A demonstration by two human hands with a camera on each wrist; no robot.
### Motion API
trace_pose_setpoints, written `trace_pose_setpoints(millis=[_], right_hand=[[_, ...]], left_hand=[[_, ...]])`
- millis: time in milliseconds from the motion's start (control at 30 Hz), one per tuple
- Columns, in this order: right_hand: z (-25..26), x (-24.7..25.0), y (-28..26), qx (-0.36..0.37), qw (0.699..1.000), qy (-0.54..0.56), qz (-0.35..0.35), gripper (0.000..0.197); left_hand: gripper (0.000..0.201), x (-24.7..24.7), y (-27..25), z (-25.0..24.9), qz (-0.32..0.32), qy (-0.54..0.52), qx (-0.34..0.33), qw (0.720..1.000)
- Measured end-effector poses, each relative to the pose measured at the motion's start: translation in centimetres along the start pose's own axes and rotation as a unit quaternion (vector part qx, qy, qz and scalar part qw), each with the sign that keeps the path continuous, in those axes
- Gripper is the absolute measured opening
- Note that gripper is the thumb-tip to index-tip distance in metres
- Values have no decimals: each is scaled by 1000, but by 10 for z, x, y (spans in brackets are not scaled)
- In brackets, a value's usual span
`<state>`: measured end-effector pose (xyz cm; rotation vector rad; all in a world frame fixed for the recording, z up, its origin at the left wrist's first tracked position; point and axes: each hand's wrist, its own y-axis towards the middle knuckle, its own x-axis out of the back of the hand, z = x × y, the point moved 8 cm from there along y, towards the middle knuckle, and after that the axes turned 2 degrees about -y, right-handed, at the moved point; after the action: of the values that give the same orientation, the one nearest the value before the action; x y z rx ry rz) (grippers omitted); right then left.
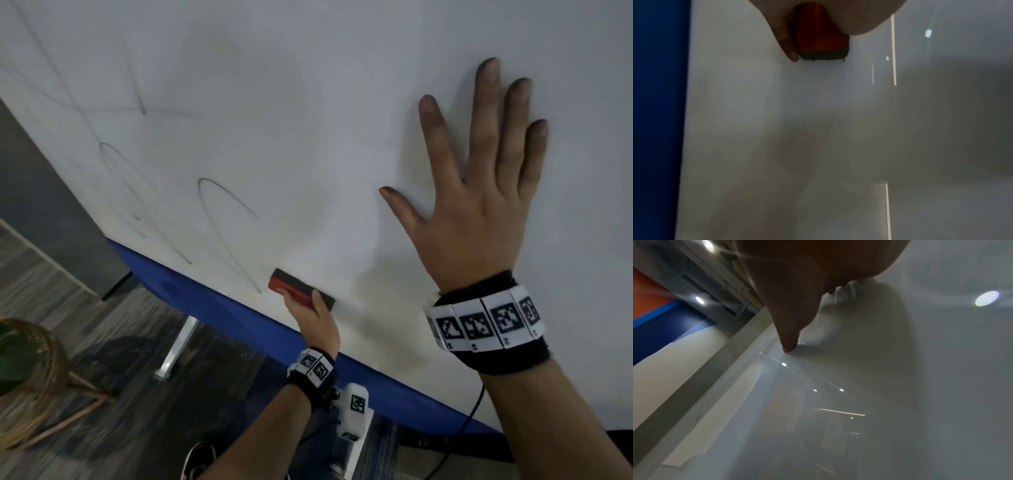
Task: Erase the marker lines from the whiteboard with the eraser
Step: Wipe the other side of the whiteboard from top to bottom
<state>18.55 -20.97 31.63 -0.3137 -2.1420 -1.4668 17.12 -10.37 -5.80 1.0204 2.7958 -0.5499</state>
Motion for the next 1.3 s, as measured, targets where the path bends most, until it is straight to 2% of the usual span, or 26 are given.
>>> trace_pose_setpoints(millis=[67, 133, 233, 267, 300, 400, 467, 567, 600, 700, 733, 767, 833, 900, 967, 1067, 1133, 1200, 1300], right_hand=[[0, -1, -1, -5, 1000, 2, 0, 80], [1, -1, -1, -8, 1000, 2, 6, 80], [3, -1, -2, -20, 1000, 6, 15, 78], [5, 1, -3, -30, 999, 7, 20, 78], [8, 2, -3, -43, 999, 10, 27, 78], [34, 6, 2, -64, 996, 41, 51, 79], [65, 5, 8, -10, 997, 58, 57, 76], [94, -7, 15, 70, 995, 50, 50, 79], [97, -14, 14, 81, 994, 40, 65, 83], [95, -33, 7, 105, 989, 11, 107, 96], [94, -35, 5, 110, 988, 8, 107, 97], [94, -35, 5, 110, 988, 6, 105, 98], [97, -35, 5, 106, 989, -3, 102, 99], [101, -36, 3, 100, 989, -8, 107, 99], [102, -37, 3, 91, 990, -3, 108, 99], [101, -37, 4, 88, 990, 6, 105, 96], [100, -36, 3, 91, 990, 9, 105, 93], [100, -36, 2, 91, 991, 10, 102, 91], [101, -38, 2, 88, 991, 8, 104, 91]], left_hand=[[72, 18, 26, 15, -28, 15, 20, 999], [72, 39, 55, 30, -49, 28, 72, 996], [70, 68, 91, 42, -81, 30, 190, 978], [69, 70, 95, 36, -76, 25, 194, 978], [70, 68, 94, 22, -73, 24, 176, 981], [73, 52, 76, -16, -48, 6, 54, 997], [74, 40, 63, -26, -16, -4, 6, 1000], [72, 49, 74, -15, -10, 4, 3, 1000], [72, 59, 86, -3, -17, 17, 29, 999], [63, 92, 121, 44, -34, 30, 205, 978], [60, 99, 129, 47, -41, 29, 232, 971], [60, 104, 134, 42, -52, 37, 230, 971], [67, 100, 131, 12, -67, 69, 183, 979], [71, 83, 107, -26, -63, 71, 116, 989], [72, 61, 71, -72, -20, 68, 1, 997], [73, 36, 25, -147, 43, 98, -193, 975], [73, 28, 14, -193, 42, 141, -293, 945], [74, 27, 20, -223, 36, 173, -344, 922], [75, 42, 47, -223, 24, 174, -320, 931]])
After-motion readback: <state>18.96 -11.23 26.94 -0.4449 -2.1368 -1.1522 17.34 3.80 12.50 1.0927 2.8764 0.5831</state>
